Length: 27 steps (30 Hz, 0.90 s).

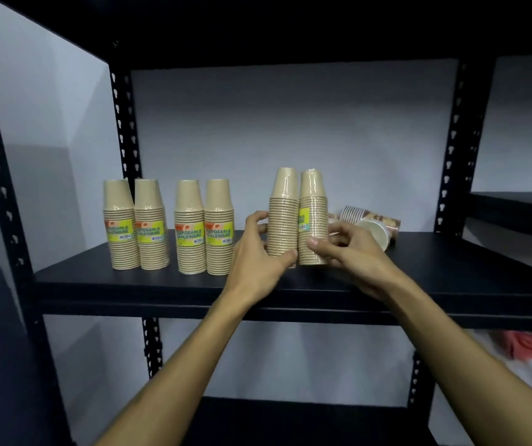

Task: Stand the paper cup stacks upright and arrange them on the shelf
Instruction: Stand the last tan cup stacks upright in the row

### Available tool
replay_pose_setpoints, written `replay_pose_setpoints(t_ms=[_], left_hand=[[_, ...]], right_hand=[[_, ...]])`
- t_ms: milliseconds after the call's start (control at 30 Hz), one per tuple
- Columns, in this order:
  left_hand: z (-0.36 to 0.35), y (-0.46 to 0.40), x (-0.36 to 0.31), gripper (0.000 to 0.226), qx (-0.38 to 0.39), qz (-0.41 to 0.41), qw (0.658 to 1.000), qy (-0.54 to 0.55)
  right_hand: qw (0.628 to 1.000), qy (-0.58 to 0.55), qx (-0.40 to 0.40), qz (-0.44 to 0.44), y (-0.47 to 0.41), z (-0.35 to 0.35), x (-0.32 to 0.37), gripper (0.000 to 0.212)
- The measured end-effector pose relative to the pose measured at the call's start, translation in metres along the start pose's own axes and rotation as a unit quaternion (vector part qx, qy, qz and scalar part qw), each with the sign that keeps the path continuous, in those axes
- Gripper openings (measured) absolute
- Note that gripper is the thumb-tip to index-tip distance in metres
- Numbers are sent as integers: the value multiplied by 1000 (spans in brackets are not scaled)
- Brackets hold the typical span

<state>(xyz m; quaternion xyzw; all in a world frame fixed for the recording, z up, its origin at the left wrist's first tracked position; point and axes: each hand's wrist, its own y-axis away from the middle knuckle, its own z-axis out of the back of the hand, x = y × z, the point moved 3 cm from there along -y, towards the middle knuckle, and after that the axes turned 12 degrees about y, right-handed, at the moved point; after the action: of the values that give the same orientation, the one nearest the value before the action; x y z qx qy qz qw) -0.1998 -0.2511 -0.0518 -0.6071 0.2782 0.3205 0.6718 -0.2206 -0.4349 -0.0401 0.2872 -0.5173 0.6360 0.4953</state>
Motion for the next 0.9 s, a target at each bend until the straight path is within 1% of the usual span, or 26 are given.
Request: replay_pose_setpoints(t_ms=[100,200,400,467,533,667,800,900], left_hand=[[0,6,-3,89,14,-20,999,-33],[-1,9,-4,87,23,-17,999,-35],[6,9,-1,86,41,25,999,-20],[4,11,-3,88,22,29,999,-19],[3,10,-4,92,-6,28,1000,-10],[1,11,3,73,-50,31,998,-21],[2,9,7,70,-34,16,998,-58],[2,10,4,54,-4,15,998,-53]], right_hand=[[995,103,-5,21,9,0,-2,44],[986,161,5,34,11,2,0,46],[986,152,37,52,14,-1,2,39],[984,163,41,61,14,1,3,38],[982,170,26,74,14,1,6,41],[986,148,13,80,12,0,0,41],[982,166,-17,90,12,-1,-7,51],[978,184,-25,100,14,-1,-10,49]])
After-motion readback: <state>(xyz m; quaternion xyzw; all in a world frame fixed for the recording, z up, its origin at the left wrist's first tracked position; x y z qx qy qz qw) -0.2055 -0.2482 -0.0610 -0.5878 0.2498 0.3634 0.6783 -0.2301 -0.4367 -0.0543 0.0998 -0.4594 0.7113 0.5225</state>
